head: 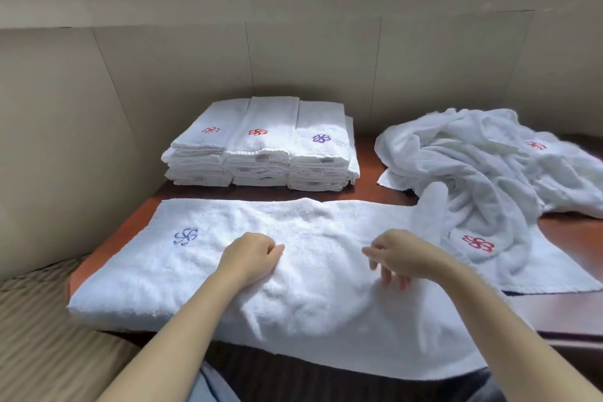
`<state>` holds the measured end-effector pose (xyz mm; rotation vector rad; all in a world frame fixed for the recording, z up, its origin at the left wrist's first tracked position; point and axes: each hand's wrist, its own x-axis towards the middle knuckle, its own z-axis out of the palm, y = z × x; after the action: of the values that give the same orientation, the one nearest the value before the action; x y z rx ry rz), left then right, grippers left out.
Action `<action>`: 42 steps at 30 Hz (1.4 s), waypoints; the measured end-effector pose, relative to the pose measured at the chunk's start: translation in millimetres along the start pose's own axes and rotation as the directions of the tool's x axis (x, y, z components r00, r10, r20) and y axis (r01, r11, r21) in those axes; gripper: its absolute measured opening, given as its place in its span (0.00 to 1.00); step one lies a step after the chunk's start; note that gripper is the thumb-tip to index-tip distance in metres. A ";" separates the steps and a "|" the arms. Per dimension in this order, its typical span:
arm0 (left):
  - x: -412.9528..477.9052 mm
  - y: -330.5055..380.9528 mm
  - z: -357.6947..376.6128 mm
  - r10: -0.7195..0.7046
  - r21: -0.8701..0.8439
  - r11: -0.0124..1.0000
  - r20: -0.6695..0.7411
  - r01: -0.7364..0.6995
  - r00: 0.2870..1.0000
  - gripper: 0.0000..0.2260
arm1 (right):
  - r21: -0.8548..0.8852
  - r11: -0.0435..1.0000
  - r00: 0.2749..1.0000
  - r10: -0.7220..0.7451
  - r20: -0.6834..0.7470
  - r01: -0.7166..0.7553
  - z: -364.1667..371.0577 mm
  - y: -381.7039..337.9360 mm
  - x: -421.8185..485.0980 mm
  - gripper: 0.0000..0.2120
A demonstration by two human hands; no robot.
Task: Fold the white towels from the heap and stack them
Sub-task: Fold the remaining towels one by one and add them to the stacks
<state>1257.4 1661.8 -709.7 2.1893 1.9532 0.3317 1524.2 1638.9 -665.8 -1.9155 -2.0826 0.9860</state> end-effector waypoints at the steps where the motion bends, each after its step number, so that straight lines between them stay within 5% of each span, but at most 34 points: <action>1: 1.8 0.9 1.0 0.016 -0.035 0.999 -0.058 -0.018 0.998 0.18 | -0.012 0.999 0.989 -0.039 -0.146 0.037 -0.9 1.0 9.9 0.16; 5: 19.0 1.9 0.2 0.065 -0.123 0.989 -0.167 -0.086 0.984 0.07 | -0.248 0.967 0.918 -0.149 -0.367 0.058 -0.8 14.1 53.2 0.08; 9: 58.8 -20.2 -9.6 -0.007 -0.105 0.994 -0.154 -0.009 0.988 0.15 | -0.354 0.935 0.922 -0.136 -0.362 -0.001 -19.3 26.7 94.4 0.19; 14: 103.4 -63.0 -30.7 -0.150 0.172 0.975 0.034 0.142 0.988 0.26 | -0.432 0.902 0.990 -0.070 -0.123 0.010 -51.9 25.2 134.3 0.24; 17: 119.5 -74.4 -45.6 -0.212 0.293 0.945 0.207 0.146 0.955 0.13 | -0.512 0.858 1.000 -0.022 0.020 0.029 -59.1 14.4 146.9 0.18; 19: 126.9 -74.9 -57.5 -0.213 0.249 0.960 0.346 0.129 0.914 0.06 | -0.550 0.835 0.987 0.078 0.137 0.010 -62.1 6.7 150.5 0.14; 21: 132.0 -77.4 -66.2 -0.155 0.156 0.983 0.426 0.096 0.891 0.11 | -0.579 0.815 0.981 0.127 0.148 -0.018 -68.4 2.5 152.0 0.08; 24: 137.5 -81.5 -69.5 -0.085 0.120 0.991 0.157 0.066 0.984 0.08 | -0.577 0.815 0.986 -0.061 -0.157 -0.041 -83.3 2.6 153.9 0.10; 26: 139.5 -79.8 -66.9 -0.091 0.141 0.984 -0.133 0.110 0.987 0.12 | -0.471 0.878 0.867 -0.172 -0.467 -0.080 -88.2 3.6 155.1 0.05; 28: 141.5 -74.2 -64.6 -0.079 0.183 0.975 -0.262 0.130 0.962 0.14 | -0.427 0.897 0.756 -0.203 -0.622 -0.110 -87.7 2.1 153.6 0.04; 30: 140.9 -70.8 -61.7 -0.088 0.245 0.961 -0.158 0.126 0.983 0.11 | -0.412 0.902 0.738 -0.189 -0.648 -0.130 -82.9 3.3 148.7 0.08; 33: 132.2 -78.6 -53.6 -0.086 0.231 0.972 0.188 0.041 0.978 0.08 | -0.433 0.889 0.770 -0.171 -0.615 -0.148 -69.4 21.2 139.3 0.08; 35: 124.5 -86.1 -50.3 -0.054 -0.001 0.998 0.334 0.057 0.941 0.15 | -0.426 0.892 0.794 -0.150 -0.589 -0.148 -60.5 38.8 135.2 0.08; 38: 111.3 -85.7 -56.4 -0.031 -0.428 0.868 0.459 0.251 0.888 0.29 | -0.365 0.918 0.846 -0.068 -0.529 -0.154 -56.9 52.7 127.9 0.05; 40: 103.3 -81.5 -59.6 -0.032 -0.336 0.916 0.483 0.219 0.875 0.32 | -0.362 0.925 0.897 -0.061 -0.437 -0.114 -58.8 54.2 123.1 0.04; 42: 97.9 -74.3 -59.1 -0.064 -0.047 0.995 0.415 0.091 0.907 0.28 | -0.369 0.927 0.931 -0.067 -0.359 -0.075 -60.2 50.5 116.1 0.04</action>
<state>1180.1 1767.1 -670.4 1.9365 1.7568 -0.0788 1577.2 1767.4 -683.7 -2.0714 -2.1475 0.1957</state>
